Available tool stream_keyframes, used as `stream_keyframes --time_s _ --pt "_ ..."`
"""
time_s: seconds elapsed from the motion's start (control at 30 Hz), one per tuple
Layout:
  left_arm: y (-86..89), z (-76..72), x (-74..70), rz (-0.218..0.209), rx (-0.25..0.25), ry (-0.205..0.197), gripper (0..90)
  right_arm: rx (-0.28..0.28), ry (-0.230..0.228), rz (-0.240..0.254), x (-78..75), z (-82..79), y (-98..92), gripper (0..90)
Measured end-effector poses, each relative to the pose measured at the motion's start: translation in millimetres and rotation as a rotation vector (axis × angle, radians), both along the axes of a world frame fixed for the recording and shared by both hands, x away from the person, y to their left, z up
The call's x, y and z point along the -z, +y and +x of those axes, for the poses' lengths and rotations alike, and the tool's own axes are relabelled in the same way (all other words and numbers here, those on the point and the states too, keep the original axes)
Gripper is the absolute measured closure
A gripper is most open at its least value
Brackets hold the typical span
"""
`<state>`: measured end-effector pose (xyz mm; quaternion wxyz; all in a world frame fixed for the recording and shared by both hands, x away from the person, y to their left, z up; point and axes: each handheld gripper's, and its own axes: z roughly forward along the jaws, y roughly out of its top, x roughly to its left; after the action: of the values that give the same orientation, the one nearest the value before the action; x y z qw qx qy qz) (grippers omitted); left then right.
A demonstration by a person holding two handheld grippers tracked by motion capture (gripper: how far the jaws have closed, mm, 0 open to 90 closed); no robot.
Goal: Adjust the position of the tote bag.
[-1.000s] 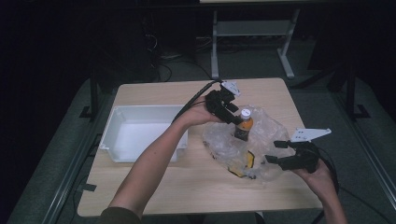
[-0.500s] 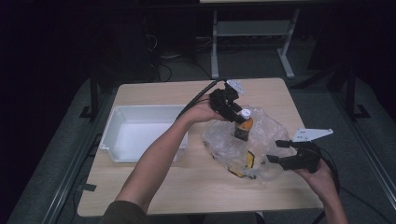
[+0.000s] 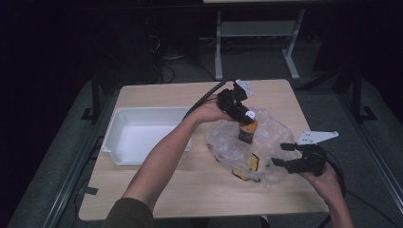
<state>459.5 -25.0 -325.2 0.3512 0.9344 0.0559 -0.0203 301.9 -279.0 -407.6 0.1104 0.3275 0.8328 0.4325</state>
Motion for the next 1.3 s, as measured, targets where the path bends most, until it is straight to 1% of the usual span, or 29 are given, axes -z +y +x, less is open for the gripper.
stream_keyframes --time_s 0.07,0.13,0.3,0.33,0.47,0.53,0.63,0.73,0.9,1.03,1.13,1.27,1.3 --pt "-1.3 1.5 0.6 0.004 0.000 0.011 51.9 -0.001 0.000 -0.001 0.1 0.0 -0.4 27.9" --pt "-2.9 2.0 1.2 0.023 0.012 -0.002 51.8 -0.002 -0.001 -0.001 0.1 -0.1 -0.4 27.9" --pt "-5.2 2.0 1.5 0.024 0.015 -0.014 51.8 -0.003 0.001 -0.004 0.6 -0.2 0.0 27.9" --pt "-5.5 2.0 1.3 0.031 0.018 -0.024 52.4 -0.004 0.001 -0.004 0.7 -0.1 0.2 27.9" --pt "-5.5 2.3 0.6 0.027 0.019 -0.026 55.8 -0.006 -0.003 -0.005 0.4 -0.2 0.9 27.9" --pt "-5.5 0.7 -0.6 0.029 0.029 -0.047 57.3 -0.005 -0.002 -0.004 0.7 -0.4 0.8 27.9" --pt "-6.0 -1.0 -1.9 0.040 0.030 -0.056 58.8 -0.005 -0.001 -0.004 0.8 -0.5 0.5 27.8" --pt "-6.8 -1.6 -2.3 0.045 0.023 -0.058 58.9 -0.004 -0.006 -0.003 0.7 -0.6 0.2 27.6" --pt "-8.9 -1.5 -3.7 0.059 0.014 -0.047 59.1 0.003 -0.006 0.001 1.2 -0.6 -1.3 27.2" --pt "-9.6 -1.8 -4.4 0.065 0.023 -0.056 59.1 0.009 -0.013 0.006 0.8 -0.8 -2.8 27.0" --pt "-10.3 -3.6 -4.3 0.062 0.021 -0.056 59.2 0.018 -0.016 0.004 1.3 -0.8 -4.0 26.6" --pt "-11.1 -4.0 -4.7 0.058 0.026 -0.048 59.2 0.034 -0.017 0.016 2.2 -1.2 -7.1 26.7" --pt "-11.0 -3.9 -4.9 0.051 0.025 -0.044 59.2 0.035 -0.019 0.016 2.0 -1.2 -8.0 26.7"
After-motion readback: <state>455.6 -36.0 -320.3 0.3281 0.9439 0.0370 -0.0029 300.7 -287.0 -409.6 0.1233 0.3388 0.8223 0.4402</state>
